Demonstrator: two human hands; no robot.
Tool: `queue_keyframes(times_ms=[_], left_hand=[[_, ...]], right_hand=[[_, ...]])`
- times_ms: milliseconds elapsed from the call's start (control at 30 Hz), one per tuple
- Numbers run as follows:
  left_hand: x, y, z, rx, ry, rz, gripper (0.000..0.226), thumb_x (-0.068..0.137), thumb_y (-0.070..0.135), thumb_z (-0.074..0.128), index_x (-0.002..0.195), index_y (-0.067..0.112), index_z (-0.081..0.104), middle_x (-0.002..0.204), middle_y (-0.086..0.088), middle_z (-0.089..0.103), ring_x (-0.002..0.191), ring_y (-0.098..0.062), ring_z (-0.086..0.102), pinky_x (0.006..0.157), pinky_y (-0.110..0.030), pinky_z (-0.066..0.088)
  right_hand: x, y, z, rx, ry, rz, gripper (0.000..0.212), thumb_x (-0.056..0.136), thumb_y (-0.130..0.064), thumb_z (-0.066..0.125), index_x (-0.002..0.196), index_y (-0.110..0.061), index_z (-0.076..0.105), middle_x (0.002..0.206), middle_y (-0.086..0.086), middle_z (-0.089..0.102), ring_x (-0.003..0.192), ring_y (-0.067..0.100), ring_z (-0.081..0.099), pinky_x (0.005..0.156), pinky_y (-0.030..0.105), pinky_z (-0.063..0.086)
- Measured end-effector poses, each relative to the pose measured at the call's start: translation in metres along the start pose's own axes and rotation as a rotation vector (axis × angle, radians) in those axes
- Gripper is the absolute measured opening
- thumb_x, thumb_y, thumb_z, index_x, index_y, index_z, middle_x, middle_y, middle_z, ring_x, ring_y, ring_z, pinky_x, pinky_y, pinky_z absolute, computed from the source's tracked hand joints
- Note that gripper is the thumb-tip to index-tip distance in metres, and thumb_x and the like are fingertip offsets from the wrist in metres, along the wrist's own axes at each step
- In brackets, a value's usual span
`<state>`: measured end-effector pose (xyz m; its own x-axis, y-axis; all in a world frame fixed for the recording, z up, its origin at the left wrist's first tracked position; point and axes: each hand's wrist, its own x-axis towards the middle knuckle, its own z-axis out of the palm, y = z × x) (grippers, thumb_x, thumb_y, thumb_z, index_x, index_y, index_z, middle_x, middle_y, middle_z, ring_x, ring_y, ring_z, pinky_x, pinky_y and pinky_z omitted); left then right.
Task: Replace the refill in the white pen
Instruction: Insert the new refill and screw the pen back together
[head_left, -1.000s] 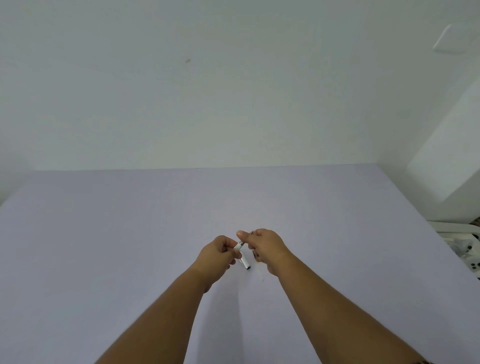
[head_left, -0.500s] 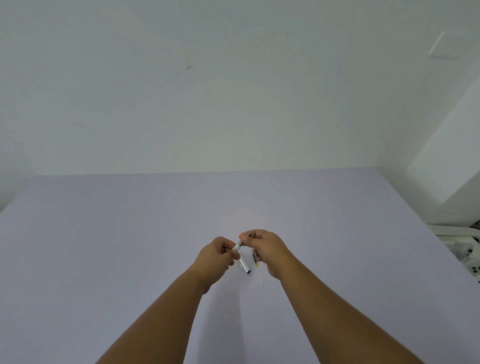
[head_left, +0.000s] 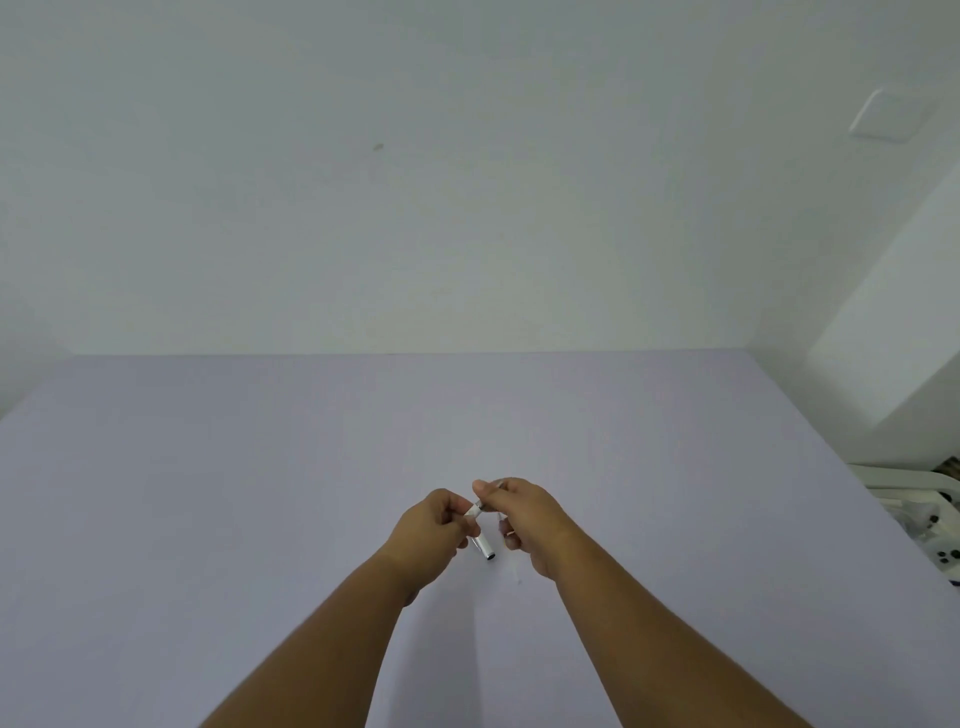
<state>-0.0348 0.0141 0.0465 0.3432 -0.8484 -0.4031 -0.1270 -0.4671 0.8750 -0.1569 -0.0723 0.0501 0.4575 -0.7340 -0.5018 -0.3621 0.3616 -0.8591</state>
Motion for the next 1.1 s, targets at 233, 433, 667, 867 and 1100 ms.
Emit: queue_keyframes(times_ms=[233, 433, 667, 867, 1100], left_hand=[[-0.0008, 0.0019, 0.0006, 0.004, -0.013, 0.010, 0.007, 0.090, 0.014, 0.054, 0.092, 0.019, 0.060, 0.084, 0.004, 0.070, 0.075, -0.010, 0.059, 0.067, -0.021, 0.046], [-0.0020, 0.0030, -0.0009, 0.029, -0.007, 0.024, 0.009, 0.091, 0.014, 0.054, 0.088, 0.022, 0.059, 0.084, 0.003, 0.070, 0.075, -0.010, 0.059, 0.069, -0.022, 0.045], [-0.0034, 0.0031, -0.0020, 0.054, 0.002, 0.022, 0.011, 0.090, 0.013, 0.053, 0.088, 0.022, 0.059, 0.087, 0.002, 0.071, 0.075, -0.010, 0.060, 0.071, -0.025, 0.047], [-0.0056, 0.0002, 0.0012, 0.072, -0.018, 0.029, 0.011, 0.090, 0.014, 0.054, 0.086, 0.022, 0.060, 0.083, 0.003, 0.070, 0.073, -0.010, 0.059, 0.071, -0.026, 0.047], [-0.0051, 0.0033, 0.0009, 0.152, 0.053, 0.063, 0.012, 0.090, 0.014, 0.053, 0.083, 0.022, 0.057, 0.091, -0.007, 0.070, 0.075, -0.016, 0.056, 0.066, -0.024, 0.045]], right_hand=[[-0.0015, -0.0027, 0.0022, -0.095, 0.086, -0.024, 0.037, 0.079, -0.049, 0.067, 0.072, -0.013, 0.058, 0.072, -0.003, 0.057, 0.062, 0.012, 0.047, 0.059, 0.025, 0.038], [-0.0034, -0.0034, -0.0016, -0.011, 0.036, -0.076, 0.020, 0.082, -0.034, 0.068, 0.072, -0.018, 0.064, 0.076, -0.003, 0.062, 0.062, 0.011, 0.047, 0.059, 0.024, 0.039], [-0.0045, -0.0008, -0.0023, 0.054, 0.029, -0.091, 0.010, 0.084, -0.029, 0.067, 0.080, -0.021, 0.069, 0.079, -0.005, 0.064, 0.065, 0.012, 0.048, 0.060, 0.023, 0.041], [-0.0035, -0.0026, -0.0019, -0.053, 0.077, -0.042, 0.026, 0.082, -0.038, 0.068, 0.073, -0.014, 0.061, 0.074, -0.001, 0.060, 0.062, 0.015, 0.045, 0.061, 0.027, 0.041], [-0.0031, -0.0014, 0.0004, 0.044, 0.071, -0.041, 0.017, 0.086, -0.027, 0.066, 0.083, -0.010, 0.068, 0.075, 0.001, 0.063, 0.059, 0.011, 0.049, 0.060, 0.024, 0.043]])
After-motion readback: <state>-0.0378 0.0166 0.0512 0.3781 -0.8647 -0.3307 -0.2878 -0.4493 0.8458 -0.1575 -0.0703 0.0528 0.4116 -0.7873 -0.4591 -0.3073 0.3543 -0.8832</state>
